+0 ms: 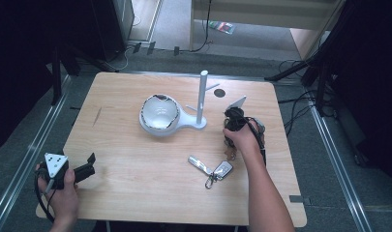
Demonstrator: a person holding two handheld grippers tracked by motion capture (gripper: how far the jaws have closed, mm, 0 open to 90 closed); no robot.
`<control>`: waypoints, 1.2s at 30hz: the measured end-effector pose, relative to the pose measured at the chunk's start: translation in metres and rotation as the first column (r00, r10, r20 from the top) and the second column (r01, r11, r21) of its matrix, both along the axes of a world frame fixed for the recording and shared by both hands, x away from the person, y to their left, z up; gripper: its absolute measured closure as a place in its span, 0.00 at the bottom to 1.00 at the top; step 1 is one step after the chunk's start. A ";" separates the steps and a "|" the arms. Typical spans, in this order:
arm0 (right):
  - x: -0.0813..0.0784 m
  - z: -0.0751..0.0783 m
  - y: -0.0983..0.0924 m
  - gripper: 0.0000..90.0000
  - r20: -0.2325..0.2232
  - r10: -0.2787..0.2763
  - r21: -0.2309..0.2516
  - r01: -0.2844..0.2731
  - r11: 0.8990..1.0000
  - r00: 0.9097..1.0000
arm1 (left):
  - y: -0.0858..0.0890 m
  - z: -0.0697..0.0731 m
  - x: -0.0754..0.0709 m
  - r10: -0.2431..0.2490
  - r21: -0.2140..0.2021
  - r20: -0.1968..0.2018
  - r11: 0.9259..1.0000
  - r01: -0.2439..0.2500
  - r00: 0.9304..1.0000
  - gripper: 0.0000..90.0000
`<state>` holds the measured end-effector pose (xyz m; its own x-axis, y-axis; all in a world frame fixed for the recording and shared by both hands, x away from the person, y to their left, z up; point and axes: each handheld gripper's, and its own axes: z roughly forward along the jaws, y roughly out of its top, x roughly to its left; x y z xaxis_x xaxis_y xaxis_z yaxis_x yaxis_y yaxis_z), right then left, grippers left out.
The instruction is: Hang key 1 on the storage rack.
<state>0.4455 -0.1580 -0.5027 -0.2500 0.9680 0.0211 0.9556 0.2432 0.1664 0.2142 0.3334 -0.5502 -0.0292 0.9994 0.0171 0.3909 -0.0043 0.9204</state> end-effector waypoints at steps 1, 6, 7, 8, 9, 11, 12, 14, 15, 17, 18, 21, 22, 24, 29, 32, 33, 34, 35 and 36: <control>-0.001 0.000 -0.002 0.77 0.000 0.000 0.011 0.000 1.000 1.000 | 0.000 0.000 0.000 0.000 0.001 -0.001 1.000 0.000 1.000 0.00; -0.008 0.003 -0.009 0.77 0.032 -0.008 0.056 0.006 0.998 0.999 | 0.000 0.000 0.000 0.001 -0.002 0.000 1.000 -0.001 1.000 0.00; -0.010 0.004 -0.011 0.77 0.040 -0.007 0.065 0.004 0.998 0.999 | 0.000 0.000 0.000 -0.001 0.000 -0.001 1.000 0.001 1.000 0.00; -0.013 0.008 -0.014 0.77 0.062 -0.009 0.092 0.004 0.996 0.998 | 0.000 0.000 0.000 -0.001 -0.001 0.001 1.000 0.001 1.000 0.00; -0.013 0.008 -0.014 0.77 0.062 -0.009 0.092 0.004 0.996 0.998 | 0.000 0.000 0.000 -0.001 -0.001 0.001 1.000 0.001 1.000 0.00; -0.016 0.012 -0.016 0.77 0.087 -0.018 0.112 0.008 0.994 0.996 | 0.000 0.000 0.000 -0.002 0.000 0.000 1.000 0.002 1.000 0.00; -0.019 0.016 -0.018 0.77 0.113 -0.023 0.137 0.007 0.991 0.993 | 0.000 0.000 0.000 -0.001 0.000 0.000 1.000 0.001 1.000 0.00; -0.021 0.019 -0.019 0.77 0.128 -0.025 0.147 0.005 0.989 0.991 | 0.000 0.000 0.000 -0.001 0.001 -0.001 1.000 0.001 1.000 0.00; -0.022 0.021 -0.021 0.77 0.145 -0.021 0.155 -0.002 0.988 0.989 | 0.000 0.000 0.000 -0.001 0.001 0.000 1.000 0.001 1.000 0.00; -0.025 0.026 -0.022 0.77 0.174 -0.030 0.180 -0.002 0.984 0.984 | 0.000 0.000 0.000 0.000 0.001 0.000 1.000 0.000 1.000 0.00; -0.027 0.030 -0.023 0.77 0.198 -0.028 0.196 -0.012 0.981 0.980 | 0.000 0.000 0.000 -0.001 0.002 0.000 1.000 0.001 1.000 0.00; -0.030 0.037 -0.025 0.76 0.235 -0.037 0.241 -0.021 0.970 0.971 | 0.000 0.000 0.000 0.000 0.001 0.000 1.000 0.000 1.000 0.00; -0.033 0.041 -0.027 0.76 0.266 -0.037 0.272 -0.038 0.962 0.963 | 0.000 0.000 0.000 0.000 0.000 0.000 1.000 0.000 1.000 0.00; -0.034 0.044 -0.027 0.76 0.276 -0.045 0.289 -0.039 0.957 0.960 | 0.000 0.000 0.000 0.002 -0.001 0.001 1.000 -0.002 1.000 0.00; -0.039 0.056 -0.030 0.76 0.353 -0.059 0.349 -0.074 0.934 0.934 | 0.000 0.000 0.000 0.002 -0.002 0.000 1.000 -0.002 1.000 0.00; -0.041 0.062 -0.031 0.76 0.381 -0.064 0.377 -0.091 0.922 0.922 | 0.000 0.000 0.000 0.003 -0.002 0.001 1.000 -0.003 1.000 0.00; -0.042 0.063 -0.032 0.76 0.392 -0.060 0.380 -0.102 0.919 0.918 | 0.000 0.000 0.000 0.003 -0.002 0.000 1.000 -0.003 1.000 0.00; -0.043 0.067 -0.032 0.76 0.408 -0.064 0.391 -0.111 0.914 0.911 | 0.000 0.000 0.000 0.003 -0.002 0.001 1.000 -0.003 1.000 0.00; -0.044 0.069 -0.032 0.76 0.416 -0.062 0.397 -0.120 0.910 0.907 | 0.000 0.000 0.000 0.004 -0.002 0.001 1.000 -0.004 1.000 0.00; -0.044 0.069 -0.032 0.76 0.416 -0.062 0.397 -0.120 0.910 0.907 | 0.000 0.000 0.000 0.004 -0.002 0.001 1.000 -0.004 1.000 0.00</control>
<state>0.4018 -0.1904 -0.4341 -0.3517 0.8874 0.2980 0.7708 0.0939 0.6301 0.2143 0.3334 -0.5503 -0.0329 0.9993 0.0150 0.3897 -0.0010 0.9209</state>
